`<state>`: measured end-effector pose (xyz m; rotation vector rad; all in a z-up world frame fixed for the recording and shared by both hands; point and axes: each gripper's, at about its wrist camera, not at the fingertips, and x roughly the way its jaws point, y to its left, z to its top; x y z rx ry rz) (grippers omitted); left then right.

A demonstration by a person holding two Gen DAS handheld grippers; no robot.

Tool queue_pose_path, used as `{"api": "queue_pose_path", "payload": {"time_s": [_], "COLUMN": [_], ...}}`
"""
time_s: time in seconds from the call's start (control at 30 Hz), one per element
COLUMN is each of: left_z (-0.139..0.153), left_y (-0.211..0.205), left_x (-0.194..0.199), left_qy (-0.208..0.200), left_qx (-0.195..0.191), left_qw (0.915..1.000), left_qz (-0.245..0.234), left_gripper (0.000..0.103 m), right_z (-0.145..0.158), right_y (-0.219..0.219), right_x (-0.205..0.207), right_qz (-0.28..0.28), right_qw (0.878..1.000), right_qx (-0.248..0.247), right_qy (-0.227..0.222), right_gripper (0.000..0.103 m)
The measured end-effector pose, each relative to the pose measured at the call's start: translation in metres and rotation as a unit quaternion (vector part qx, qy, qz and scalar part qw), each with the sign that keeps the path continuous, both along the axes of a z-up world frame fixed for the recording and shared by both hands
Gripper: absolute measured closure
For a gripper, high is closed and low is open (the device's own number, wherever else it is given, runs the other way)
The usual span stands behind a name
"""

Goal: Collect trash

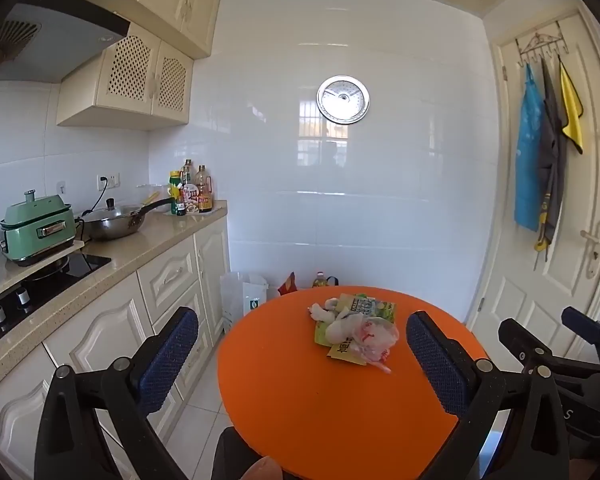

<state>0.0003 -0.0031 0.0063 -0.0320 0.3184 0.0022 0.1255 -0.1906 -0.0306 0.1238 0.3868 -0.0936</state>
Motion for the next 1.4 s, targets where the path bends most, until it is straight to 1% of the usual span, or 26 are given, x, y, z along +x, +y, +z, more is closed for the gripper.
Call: {"api": "queue_pose_path", "payload": {"time_s": [0.1,0.2,0.43,0.57,0.73,0.83,1.03,1.2,1.4], "left_z": [0.006,-0.004,-0.003,-0.003,-0.004,-0.002,0.0,-0.004,-0.016], "left_y": [0.005,0.003,0.001,0.003,0.003,0.003,0.006,0.008,0.006], "left_x": [-0.001,-0.003,-0.006,-0.008,-0.003,-0.001,0.003,0.003,0.013], "left_qy": [-0.001,-0.005,-0.006,-0.006,0.001,0.008,0.005,-0.001,0.006], "left_qx": [-0.004,0.004,-0.004,-0.004,-0.008,-0.013,-0.026,-0.036,-0.028], "left_qw": [1.0,1.0,1.0,1.0,0.9999,0.9998,0.9995,0.9993,0.9996], "left_qz": [0.003,0.007,0.003,0.004,0.006,0.008,0.015,0.006,-0.003], "left_gripper": [0.001,0.001,0.001,0.001,0.001,0.001,0.001,0.001,0.001], "right_z": [0.001,0.001,0.007,0.012,0.013,0.013,0.011,0.011,0.001], "right_y": [0.0,-0.002,-0.003,-0.001,0.001,-0.001,-0.007,-0.006,-0.006], "right_x": [0.0,-0.002,-0.002,-0.007,-0.009,-0.009,-0.01,-0.008,0.002], "right_qz": [0.0,0.0,-0.004,-0.007,-0.008,-0.009,-0.014,-0.009,0.0], "right_qw": [1.0,1.0,1.0,1.0,1.0,1.0,1.0,1.0,1.0], "right_qx": [-0.001,-0.001,-0.003,-0.004,-0.006,-0.005,0.0,-0.001,-0.004], "right_qy": [-0.002,-0.004,-0.006,-0.016,-0.02,-0.02,-0.023,-0.024,-0.017], "right_gripper": [0.0,0.0,0.0,0.0,0.0,0.0,0.0,0.0,0.0]}}
